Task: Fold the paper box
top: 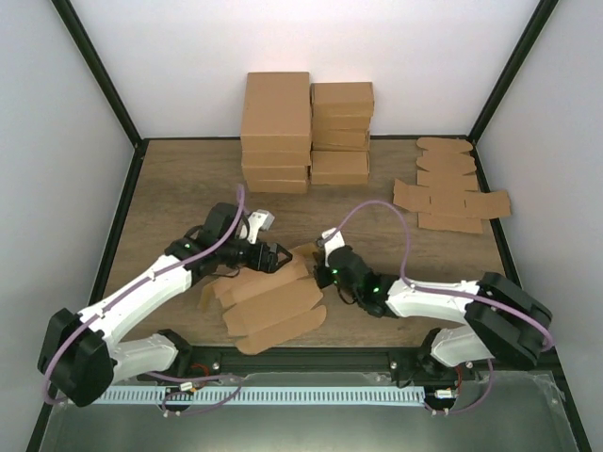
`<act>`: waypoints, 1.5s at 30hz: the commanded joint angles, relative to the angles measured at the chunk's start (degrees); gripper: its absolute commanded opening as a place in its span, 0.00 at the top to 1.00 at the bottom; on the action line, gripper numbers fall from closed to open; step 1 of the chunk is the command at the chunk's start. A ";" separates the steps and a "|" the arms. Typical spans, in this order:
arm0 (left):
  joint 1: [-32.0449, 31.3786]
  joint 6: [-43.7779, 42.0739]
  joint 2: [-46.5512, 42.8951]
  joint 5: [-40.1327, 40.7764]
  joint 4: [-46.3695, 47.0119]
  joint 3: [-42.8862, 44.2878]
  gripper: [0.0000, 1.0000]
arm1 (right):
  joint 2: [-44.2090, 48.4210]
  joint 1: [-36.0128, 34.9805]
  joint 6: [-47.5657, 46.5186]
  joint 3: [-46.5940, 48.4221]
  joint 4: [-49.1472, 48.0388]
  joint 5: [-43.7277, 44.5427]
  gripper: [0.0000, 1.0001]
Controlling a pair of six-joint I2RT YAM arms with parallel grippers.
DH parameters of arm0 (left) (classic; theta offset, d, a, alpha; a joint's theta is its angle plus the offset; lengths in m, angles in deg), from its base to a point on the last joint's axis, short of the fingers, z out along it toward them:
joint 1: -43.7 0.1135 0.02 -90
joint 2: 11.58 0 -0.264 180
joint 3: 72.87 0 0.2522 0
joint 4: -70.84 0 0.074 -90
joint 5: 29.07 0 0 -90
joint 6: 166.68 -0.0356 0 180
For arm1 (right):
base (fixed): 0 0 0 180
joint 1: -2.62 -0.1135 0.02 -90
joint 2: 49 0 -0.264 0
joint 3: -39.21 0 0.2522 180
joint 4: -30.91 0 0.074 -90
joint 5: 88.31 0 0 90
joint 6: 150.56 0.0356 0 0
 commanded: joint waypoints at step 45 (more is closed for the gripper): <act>-4.42 -15.45 6.63 25.88 -12.17 9.28 0.59 | -8.01 26.67 -34.33 2.04 -14.96 -44.15 0.98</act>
